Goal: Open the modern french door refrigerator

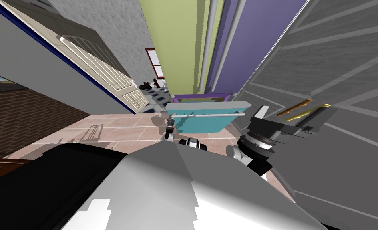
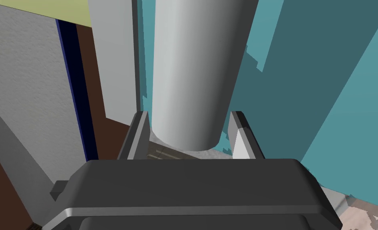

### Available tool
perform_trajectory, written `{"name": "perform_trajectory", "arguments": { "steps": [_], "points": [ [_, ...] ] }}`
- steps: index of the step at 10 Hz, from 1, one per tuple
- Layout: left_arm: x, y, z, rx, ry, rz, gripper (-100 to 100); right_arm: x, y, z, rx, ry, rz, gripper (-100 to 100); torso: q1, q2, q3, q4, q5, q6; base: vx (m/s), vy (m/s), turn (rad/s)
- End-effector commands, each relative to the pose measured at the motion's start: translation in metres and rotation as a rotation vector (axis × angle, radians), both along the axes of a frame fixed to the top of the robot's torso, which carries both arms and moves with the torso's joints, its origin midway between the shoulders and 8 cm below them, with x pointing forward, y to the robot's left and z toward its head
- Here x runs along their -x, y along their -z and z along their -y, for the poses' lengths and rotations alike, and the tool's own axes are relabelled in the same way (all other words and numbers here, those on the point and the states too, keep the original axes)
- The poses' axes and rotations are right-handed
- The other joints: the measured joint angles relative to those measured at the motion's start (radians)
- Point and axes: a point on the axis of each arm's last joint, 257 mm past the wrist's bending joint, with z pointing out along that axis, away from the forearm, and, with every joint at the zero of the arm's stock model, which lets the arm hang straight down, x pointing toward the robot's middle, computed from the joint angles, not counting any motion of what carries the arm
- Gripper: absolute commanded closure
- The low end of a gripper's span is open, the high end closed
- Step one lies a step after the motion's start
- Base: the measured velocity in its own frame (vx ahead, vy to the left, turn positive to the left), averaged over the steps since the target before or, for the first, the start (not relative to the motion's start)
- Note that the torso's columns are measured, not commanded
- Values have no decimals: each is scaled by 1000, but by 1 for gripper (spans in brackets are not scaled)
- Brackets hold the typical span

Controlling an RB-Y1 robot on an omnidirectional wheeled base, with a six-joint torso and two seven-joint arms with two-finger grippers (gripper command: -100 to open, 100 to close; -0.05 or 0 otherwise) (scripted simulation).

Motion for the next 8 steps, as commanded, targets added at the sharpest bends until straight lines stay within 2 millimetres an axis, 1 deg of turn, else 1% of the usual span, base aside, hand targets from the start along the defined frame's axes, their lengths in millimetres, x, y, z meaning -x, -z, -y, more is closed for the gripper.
{"name": "perform_trajectory", "arguments": {
  "steps": [1,4,5,6,8],
  "points": [
    [2,3,2,1,4,-6,100,0,0,0,0,0,0,0,2,-6,-3,1,-1,0,-108,-37,20],
    [4,2,4,2,10,-6,100,0,0,0,0,0,0,0,0,2,1,0,0,0,-184,-42,17],
    [-13,-11,2,-1,15,2,-100,0,0,0,0,0,0,0,0,1,1,0,0,0,-146,-43,50],
    [-13,-11,2,-1,15,2,-100,0,0,0,0,0,0,0,1,-3,-2,0,-1,0,-52,-17,16],
    [-28,-21,0,-1,21,2,-100,0,0,0,0,0,0,0,0,-6,-4,2,-3,0,-17,-6,25]
  ]
}}
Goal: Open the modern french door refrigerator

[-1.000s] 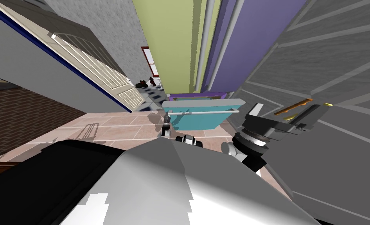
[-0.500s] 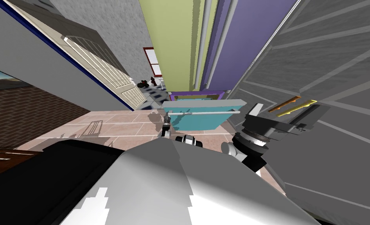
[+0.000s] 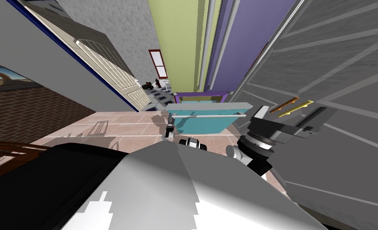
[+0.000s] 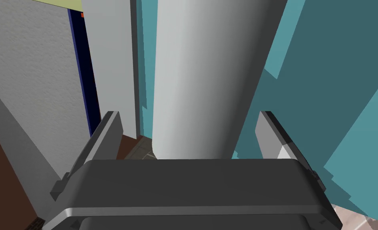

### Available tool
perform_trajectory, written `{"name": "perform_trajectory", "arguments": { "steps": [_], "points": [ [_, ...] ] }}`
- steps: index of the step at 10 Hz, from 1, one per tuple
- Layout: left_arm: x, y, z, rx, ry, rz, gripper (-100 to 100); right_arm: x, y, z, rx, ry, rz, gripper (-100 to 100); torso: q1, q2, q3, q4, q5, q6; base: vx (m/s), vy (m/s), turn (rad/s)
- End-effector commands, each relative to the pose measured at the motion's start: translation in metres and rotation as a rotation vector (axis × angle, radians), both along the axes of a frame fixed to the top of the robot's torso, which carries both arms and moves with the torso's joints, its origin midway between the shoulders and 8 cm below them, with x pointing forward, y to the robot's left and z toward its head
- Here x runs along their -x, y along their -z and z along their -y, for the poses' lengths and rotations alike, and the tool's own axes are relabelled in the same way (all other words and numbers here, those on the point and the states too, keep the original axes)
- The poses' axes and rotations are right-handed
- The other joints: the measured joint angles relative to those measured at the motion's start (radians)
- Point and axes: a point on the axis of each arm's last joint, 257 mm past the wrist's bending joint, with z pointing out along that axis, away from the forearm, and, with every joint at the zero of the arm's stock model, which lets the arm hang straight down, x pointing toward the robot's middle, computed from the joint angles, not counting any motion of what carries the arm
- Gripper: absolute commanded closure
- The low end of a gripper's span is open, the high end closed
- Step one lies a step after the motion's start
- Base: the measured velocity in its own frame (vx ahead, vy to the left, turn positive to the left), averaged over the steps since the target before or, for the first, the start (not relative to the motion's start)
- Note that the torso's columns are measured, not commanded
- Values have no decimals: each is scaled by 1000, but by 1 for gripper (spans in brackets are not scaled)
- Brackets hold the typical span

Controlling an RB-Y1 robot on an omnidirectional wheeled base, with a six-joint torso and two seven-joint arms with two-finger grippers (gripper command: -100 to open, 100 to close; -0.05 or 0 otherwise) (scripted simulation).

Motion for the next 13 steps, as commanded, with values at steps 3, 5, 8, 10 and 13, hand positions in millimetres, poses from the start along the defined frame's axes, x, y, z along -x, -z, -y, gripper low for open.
{"name": "perform_trajectory", "arguments": {
  "steps": [3,5,8,10,13],
  "points": [
    [-33,-30,-3,-3,14,8,-100,0,0,0,0,0,0,0,-2,11,7,2,0,-1,-49,-18,25],
    [-46,-42,-3,-4,20,8,-100,0,0,0,0,0,0,0,-3,15,9,6,-3,-2,-66,-21,28],
    [-48,-29,-1,4,18,-29,0,0,0,0,0,0,0,0,-6,15,9,7,-3,-1,-29,-9,13],
    [-47,-23,-2,7,17,-44,0,0,0,0,0,0,0,0,-3,10,6,4,-1,-1,0,0,0],
    [-46,-18,-2,9,16,-54,0,0,0,0,0,0,0,0,-2,8,5,1,1,0,0,0,0]
  ]
}}
